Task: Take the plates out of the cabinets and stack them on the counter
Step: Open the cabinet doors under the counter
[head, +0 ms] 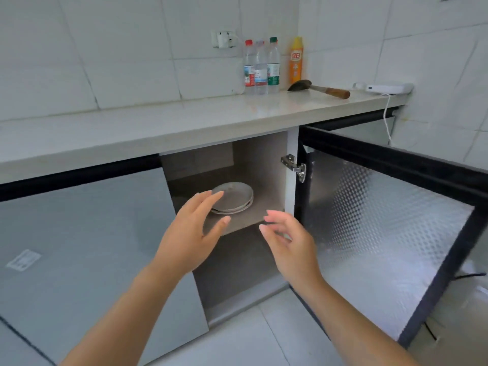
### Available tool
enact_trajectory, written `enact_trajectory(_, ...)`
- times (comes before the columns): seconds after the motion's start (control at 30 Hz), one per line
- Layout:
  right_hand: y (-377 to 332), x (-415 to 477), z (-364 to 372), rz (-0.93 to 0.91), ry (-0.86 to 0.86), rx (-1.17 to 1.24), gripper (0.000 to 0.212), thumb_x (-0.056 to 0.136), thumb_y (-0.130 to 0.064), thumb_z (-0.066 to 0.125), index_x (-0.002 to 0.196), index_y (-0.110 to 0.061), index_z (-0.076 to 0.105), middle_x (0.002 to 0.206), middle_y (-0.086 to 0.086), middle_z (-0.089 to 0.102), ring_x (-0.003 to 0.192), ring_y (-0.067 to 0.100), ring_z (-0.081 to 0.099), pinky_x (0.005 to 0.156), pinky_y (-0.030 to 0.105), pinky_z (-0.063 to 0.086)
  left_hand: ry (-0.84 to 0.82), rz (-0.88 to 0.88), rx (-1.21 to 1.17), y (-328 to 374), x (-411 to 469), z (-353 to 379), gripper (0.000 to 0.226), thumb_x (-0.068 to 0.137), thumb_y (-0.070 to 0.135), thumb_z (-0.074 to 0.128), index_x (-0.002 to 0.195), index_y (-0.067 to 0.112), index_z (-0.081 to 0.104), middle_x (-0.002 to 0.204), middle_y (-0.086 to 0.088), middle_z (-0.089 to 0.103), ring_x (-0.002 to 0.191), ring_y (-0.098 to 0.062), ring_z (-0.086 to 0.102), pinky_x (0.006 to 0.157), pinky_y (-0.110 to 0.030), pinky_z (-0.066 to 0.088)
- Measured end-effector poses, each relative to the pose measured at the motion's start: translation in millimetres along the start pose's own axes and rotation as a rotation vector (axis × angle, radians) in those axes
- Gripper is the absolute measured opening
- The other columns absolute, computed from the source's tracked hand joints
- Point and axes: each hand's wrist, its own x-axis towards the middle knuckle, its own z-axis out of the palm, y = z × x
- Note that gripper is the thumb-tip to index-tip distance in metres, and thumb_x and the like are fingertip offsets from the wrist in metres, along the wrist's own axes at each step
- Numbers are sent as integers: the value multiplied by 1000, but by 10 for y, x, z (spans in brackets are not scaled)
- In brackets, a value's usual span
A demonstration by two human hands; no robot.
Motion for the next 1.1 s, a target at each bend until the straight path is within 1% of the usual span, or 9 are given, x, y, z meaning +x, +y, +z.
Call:
enact_trajectory(0.27, -336, 339, 1108, -44, -162, 29, 27, 87, -26, 63, 113, -26, 59, 108, -12, 64, 99, 2, 60, 82, 8, 48, 127, -85, 157, -687, -140, -718, 51, 91, 46, 44, 140, 37, 33, 152, 13, 26, 142, -11, 20, 105, -33, 35)
enact_trajectory(0.4, -449, 601, 1474, -32, -211, 37, 30, 86, -29, 63, 115, -27, 57, 110, -12, 62, 101, 3, 59, 78, 9, 47, 214, -74, 204, -877, -62, -1039, 49, 91, 41, 48, 138, 35, 37, 151, 14, 26, 142, -7, 17, 101, -26, 32)
enact_trajectory(0.5, -452, 789, 1670, -41, -249, 61, 33, 86, -31, 63, 118, -26, 56, 112, -12, 60, 102, 3, 57, 76, 7, 43, 285, -46, 277, -967, 52, -1153, 49, 90, 37, 52, 137, 30, 41, 150, 10, 30, 140, -13, 24, 101, -27, 32)
enact_trajectory(0.57, -419, 915, 1759, -61, -262, 67, 35, 87, -32, 63, 120, -25, 54, 116, -12, 58, 103, 2, 55, 79, 9, 42, 327, -54, 308, -1022, 102, -1158, 49, 90, 36, 53, 137, 28, 42, 152, 7, 28, 142, -16, 22, 105, -29, 29)
enact_trajectory(0.67, -341, 1081, 1840, -108, -274, 68, 42, 87, -33, 62, 126, -21, 51, 125, -9, 54, 108, 4, 51, 88, 18, 44, 394, -65, 407, -1107, 109, -1125, 52, 89, 43, 44, 138, 26, 40, 153, 0, 27, 144, -20, 18, 112, -43, 28)
enact_trajectory(0.77, -239, 1188, 1889, -108, -316, 57, 48, 87, -33, 62, 131, -19, 48, 132, -5, 52, 111, 4, 49, 90, 21, 43, 444, -142, 439, -1147, 79, -1093, 55, 87, 45, 41, 139, 26, 37, 153, -3, 26, 144, -23, 18, 112, -51, 29)
enact_trajectory(0.97, -59, 1287, 2001, -70, -374, 83, 50, 86, -31, 63, 131, -16, 49, 130, -4, 54, 106, 5, 51, 81, 14, 41, 419, -286, 456, -1195, -63, -761, 60, 87, 49, 39, 143, 29, 29, 154, 1, 23, 144, -20, 16, 115, -45, 23)
enact_trajectory(1.03, -32, 1303, 2050, -66, -390, 101, 46, 86, -31, 63, 128, -16, 52, 122, -6, 57, 98, 1, 53, 81, 17, 43, 384, -328, 474, -1266, -95, -650, 61, 88, 49, 39, 144, 29, 26, 156, 2, 20, 145, -19, 14, 115, -44, 19)
enact_trajectory(1.1, -16, 1301, 2087, -77, -420, 115, 41, 87, -30, 63, 125, -17, 54, 110, -14, 57, 85, -5, 54, 77, 13, 42, 366, -366, 486, -1336, -93, -590, 63, 90, 46, 44, 146, 28, 23, 156, 1, 18, 145, -20, 13, 115, -44, 18)
